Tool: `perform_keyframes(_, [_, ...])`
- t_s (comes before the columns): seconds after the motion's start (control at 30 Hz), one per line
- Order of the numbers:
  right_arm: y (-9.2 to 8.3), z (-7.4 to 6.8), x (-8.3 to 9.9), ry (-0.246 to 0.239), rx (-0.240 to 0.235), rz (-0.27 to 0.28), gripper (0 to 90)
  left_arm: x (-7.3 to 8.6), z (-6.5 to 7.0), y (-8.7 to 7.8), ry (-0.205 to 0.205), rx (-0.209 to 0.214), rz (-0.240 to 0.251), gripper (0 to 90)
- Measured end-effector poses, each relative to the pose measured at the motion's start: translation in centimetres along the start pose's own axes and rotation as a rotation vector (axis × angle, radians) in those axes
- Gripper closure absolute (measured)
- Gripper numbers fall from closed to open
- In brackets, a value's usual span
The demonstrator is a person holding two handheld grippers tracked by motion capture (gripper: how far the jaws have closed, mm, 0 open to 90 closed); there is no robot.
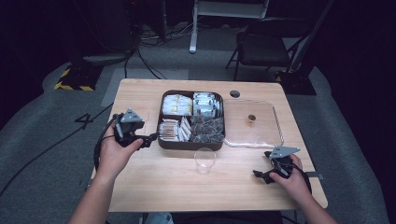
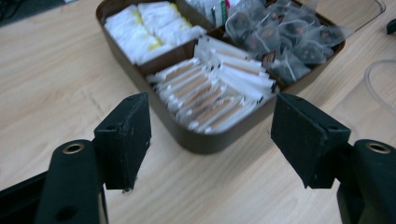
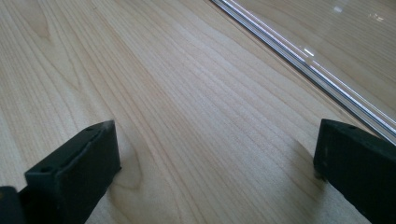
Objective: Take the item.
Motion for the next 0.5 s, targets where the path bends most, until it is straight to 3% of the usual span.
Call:
perform_keyframes(0.13, [0.0, 0.0, 0.0, -0.004, -0.003, -0.001, 0.4, -1.8, 0.2, 0.7, 0.015, 0.022, -0.001, 29.0])
perform_keyframes(0.3, [0.0, 0.0, 0.0, -0.008, -0.006, -0.001, 0.4, -3.8, 0.3, 1.8, 0.018, 0.054, 0.053, 29.8])
perform_keyframes(0.4, [0.0, 0.0, 0.1, -0.007, -0.006, -0.001, 0.4, -5.6, 0.3, 3.0, 0.055, 0.078, 0.09, 32.1])
perform_keyframes(0.5, [0.0, 0.0, 0.1, -0.007, -0.006, -0.001, 0.4, -6.5, 0.3, 3.9, 0.078, 0.09, 0.088, 33.2])
Point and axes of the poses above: each handheld gripper's, and its own axes: y roughly forward along the jaws, x roughly out of its underside, z roughly to its right, the point moved 5 cm from there along y, roughly forward along the jaws, and after that the axes turned 11 degrees about -z, right-handed, at the moved point
